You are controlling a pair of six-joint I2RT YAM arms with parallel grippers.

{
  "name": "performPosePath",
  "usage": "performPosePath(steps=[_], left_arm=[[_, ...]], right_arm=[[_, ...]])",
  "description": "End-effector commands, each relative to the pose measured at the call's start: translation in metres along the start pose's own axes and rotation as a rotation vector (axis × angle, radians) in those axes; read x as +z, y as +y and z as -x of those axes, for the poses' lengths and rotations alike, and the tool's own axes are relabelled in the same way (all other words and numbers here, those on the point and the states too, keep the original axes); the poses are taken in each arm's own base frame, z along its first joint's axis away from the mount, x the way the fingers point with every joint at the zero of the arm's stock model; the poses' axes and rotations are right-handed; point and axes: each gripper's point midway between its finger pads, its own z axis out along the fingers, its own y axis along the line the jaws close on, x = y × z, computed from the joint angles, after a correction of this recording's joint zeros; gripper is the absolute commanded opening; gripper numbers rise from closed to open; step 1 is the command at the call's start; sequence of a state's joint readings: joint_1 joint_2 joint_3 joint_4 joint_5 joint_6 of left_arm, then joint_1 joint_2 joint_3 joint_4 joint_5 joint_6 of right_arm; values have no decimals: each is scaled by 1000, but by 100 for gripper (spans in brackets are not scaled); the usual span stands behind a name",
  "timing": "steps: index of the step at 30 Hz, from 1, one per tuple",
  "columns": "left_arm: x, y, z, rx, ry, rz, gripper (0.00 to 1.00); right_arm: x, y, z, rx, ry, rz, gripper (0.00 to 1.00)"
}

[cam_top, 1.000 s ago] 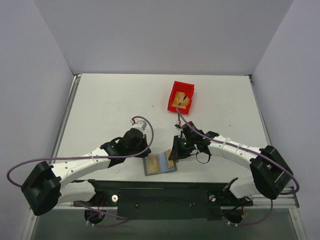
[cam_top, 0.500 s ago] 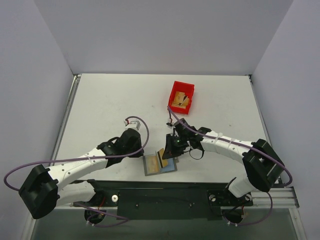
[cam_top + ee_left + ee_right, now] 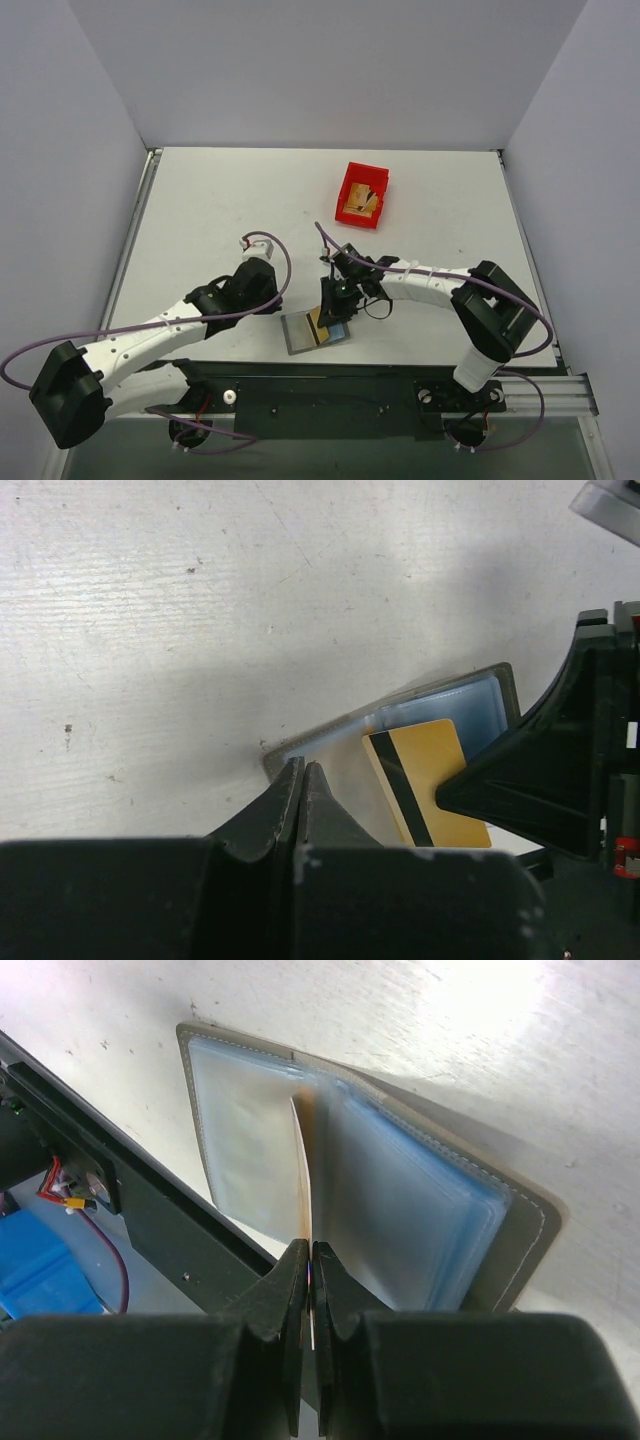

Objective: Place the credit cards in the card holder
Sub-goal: Insert the credit card into the card holder.

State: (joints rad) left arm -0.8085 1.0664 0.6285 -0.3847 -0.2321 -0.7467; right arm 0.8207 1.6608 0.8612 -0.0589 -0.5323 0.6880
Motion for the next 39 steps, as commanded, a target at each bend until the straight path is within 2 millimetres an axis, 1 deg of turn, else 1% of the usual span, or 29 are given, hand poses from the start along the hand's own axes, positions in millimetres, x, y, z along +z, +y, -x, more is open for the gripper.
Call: performPosePath(steps=[1, 4, 9, 19, 26, 34, 37, 39], left_arm=[[-3, -4, 5, -11, -23, -37, 0], [2, -4, -11, -27, 14, -63, 0], [1, -8, -30, -36, 55, -119, 0], [2, 11, -59, -61, 137, -70, 0], [10, 16, -85, -34, 254, -38, 0], [14, 16, -95, -11, 275, -18, 0], [20, 13, -97, -11, 280, -27, 0], [24, 7, -98, -9, 283, -47, 0]], right_arm=[[5, 9, 1, -22, 8, 10, 0], [7, 3, -1, -16, 6, -9, 0], [7, -6, -1, -9, -15, -44, 0], [10, -17, 0, 9, -29, -97, 0], [9, -24, 3, 12, -40, -125, 0], [7, -29, 5, 13, -45, -140, 0], [6, -31, 6, 14, -47, -142, 0], [6, -32, 6, 15, -48, -144, 0]])
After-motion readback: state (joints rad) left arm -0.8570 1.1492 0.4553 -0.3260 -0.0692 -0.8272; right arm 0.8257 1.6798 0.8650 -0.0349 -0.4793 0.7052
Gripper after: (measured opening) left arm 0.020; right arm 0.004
